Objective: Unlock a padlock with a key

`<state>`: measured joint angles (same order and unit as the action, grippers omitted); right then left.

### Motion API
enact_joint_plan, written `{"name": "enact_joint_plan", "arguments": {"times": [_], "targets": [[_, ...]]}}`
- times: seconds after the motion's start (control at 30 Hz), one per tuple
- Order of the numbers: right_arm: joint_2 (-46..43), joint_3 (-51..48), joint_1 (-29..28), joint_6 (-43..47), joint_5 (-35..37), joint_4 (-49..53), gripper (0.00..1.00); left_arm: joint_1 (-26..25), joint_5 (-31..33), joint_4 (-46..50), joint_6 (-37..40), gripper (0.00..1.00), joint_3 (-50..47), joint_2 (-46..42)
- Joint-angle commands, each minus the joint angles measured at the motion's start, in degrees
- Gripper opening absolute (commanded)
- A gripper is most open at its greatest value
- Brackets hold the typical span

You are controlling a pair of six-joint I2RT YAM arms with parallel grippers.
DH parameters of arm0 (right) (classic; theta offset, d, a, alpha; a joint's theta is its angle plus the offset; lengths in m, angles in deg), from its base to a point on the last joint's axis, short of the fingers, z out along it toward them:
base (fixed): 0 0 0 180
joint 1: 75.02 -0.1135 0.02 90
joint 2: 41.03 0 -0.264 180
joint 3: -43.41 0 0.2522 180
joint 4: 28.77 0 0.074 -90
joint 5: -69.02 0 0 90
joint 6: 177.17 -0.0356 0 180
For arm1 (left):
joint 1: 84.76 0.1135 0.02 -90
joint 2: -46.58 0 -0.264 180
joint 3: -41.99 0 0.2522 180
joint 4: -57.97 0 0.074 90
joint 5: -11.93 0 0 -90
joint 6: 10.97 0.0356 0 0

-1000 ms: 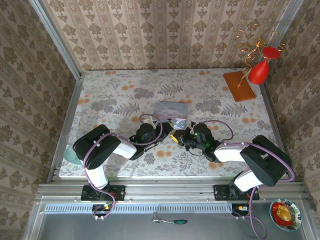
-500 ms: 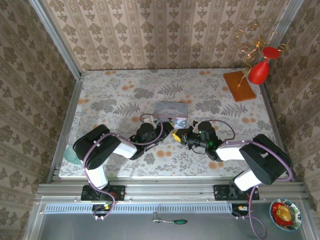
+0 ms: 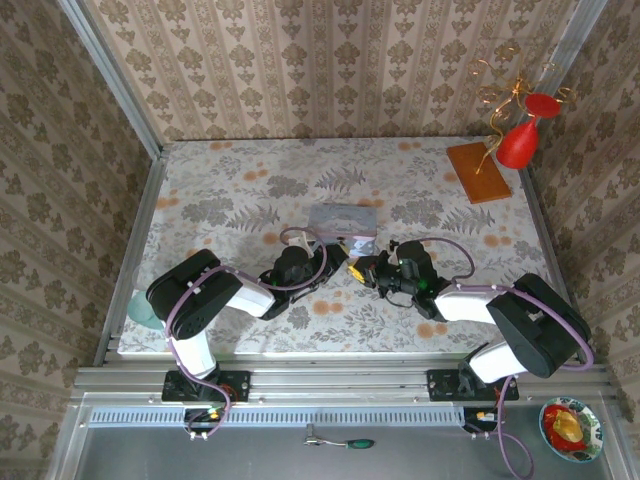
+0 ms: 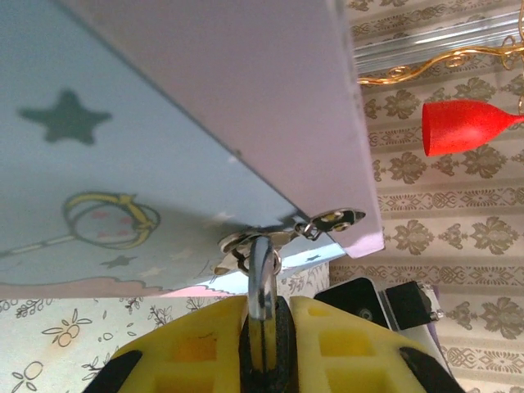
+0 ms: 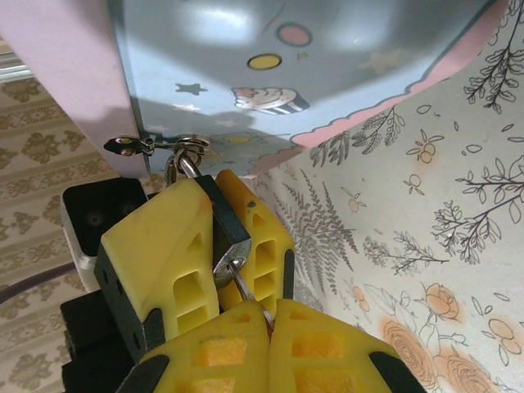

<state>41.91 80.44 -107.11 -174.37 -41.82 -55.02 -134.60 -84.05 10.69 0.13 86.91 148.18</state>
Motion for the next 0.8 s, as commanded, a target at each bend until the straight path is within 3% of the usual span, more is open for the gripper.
{"name": "enact_joint_plan", "arguments": {"times": [0.0,0.5,0.77], "targets": [[-0.57,6.04,-1.73,1.92,4.78,-3.51,0.0,-4.22,-12.22,-0.27,2.21,0.0,1.45,-1.06],[-4.63,4.62,-1.13,7.31,10.14,9.56,0.0,-4.14,-11.86,5.22,3.69,0.01,1.71,-1.68],[-3.79,2.27,-2.37,6.1,9.83,7.05,0.0,-3.16,-11.86,6.95,4.86,0.16,2.15,-1.06]]}}
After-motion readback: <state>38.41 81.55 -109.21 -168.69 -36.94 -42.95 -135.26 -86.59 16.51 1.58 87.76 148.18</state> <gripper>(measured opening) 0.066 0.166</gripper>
